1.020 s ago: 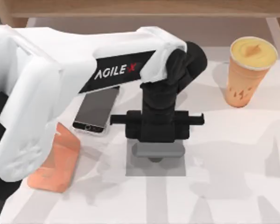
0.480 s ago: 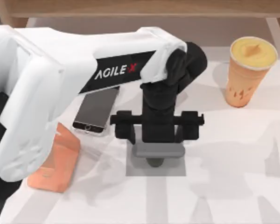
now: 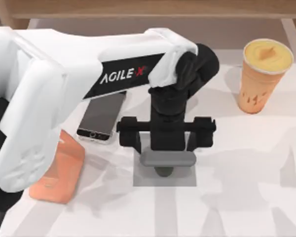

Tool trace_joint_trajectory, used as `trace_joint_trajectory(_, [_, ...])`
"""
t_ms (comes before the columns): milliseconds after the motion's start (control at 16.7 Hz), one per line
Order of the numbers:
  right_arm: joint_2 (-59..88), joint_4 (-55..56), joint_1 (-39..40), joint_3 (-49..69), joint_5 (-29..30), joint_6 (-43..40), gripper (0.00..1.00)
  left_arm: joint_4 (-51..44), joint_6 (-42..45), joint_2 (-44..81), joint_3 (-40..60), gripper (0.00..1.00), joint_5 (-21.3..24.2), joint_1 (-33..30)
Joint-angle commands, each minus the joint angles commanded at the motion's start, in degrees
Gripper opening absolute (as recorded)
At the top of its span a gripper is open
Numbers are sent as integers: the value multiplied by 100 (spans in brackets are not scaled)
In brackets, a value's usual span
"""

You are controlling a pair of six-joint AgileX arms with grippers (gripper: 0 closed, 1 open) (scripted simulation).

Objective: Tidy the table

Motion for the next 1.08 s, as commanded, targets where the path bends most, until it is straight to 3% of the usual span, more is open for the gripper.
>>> trace_joint_trajectory(180, [0,0,0,0,0,0,100,-72,-436,3,135,100,-2,59])
trace_joint_trajectory(420, [0,0,0,0,0,0,100,-229,-1747,102,364,100,5,250])
trace_joint_trajectory(1080, [0,0,0,0,0,0,100,-842,-7856,493,1206,100,44,1120])
